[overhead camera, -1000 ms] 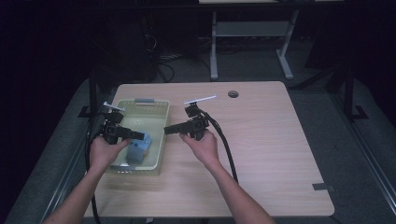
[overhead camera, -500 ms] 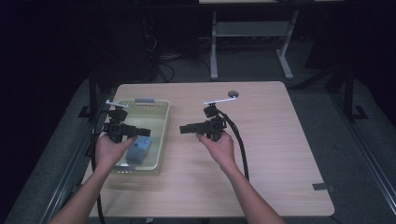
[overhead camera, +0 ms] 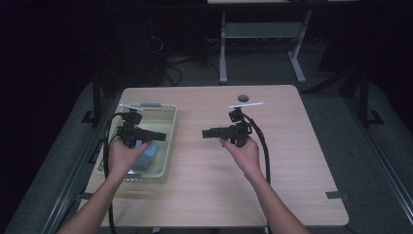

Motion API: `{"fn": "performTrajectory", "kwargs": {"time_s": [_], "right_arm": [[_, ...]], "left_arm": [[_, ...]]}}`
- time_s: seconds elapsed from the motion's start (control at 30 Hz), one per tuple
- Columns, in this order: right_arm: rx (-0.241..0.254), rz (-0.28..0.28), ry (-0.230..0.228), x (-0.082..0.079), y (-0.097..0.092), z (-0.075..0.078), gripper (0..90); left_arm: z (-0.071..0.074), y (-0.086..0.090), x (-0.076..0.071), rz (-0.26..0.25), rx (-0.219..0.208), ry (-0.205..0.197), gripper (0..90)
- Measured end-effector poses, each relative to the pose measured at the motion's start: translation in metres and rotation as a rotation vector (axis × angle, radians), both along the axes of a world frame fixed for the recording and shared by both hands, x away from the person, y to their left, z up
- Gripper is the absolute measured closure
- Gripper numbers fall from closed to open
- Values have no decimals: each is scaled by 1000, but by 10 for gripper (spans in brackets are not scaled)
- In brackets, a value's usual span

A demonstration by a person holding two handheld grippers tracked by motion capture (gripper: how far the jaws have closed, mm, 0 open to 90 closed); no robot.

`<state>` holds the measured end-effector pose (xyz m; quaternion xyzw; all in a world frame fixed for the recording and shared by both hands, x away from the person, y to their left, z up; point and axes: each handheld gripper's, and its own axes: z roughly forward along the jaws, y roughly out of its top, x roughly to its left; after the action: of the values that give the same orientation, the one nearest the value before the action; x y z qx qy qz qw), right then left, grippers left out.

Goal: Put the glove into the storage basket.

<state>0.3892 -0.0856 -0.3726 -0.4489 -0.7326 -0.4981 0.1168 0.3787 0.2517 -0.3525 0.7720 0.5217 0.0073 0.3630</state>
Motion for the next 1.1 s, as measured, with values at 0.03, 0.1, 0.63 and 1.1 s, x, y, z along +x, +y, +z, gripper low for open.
{"fn": "performTrajectory", "kwargs": {"time_s": [0.03, 0.1, 0.63, 1.1], "right_arm": [[0, -3, 0, 0, -2, 1, 468], [-1, -7, -3, -1, -5, 1, 466], [-28, -51, -12, -9, -39, 3, 430], [-33, -94, 2, -22, -68, -6, 388]], "left_arm": [[1, -2, -1, 1, 0, -3, 388], [1, -3, -1, 5, -5, -6, 384], [4, -28, -9, -33, -20, -39, 356], [0, -52, -19, -76, -33, -59, 345]]}}
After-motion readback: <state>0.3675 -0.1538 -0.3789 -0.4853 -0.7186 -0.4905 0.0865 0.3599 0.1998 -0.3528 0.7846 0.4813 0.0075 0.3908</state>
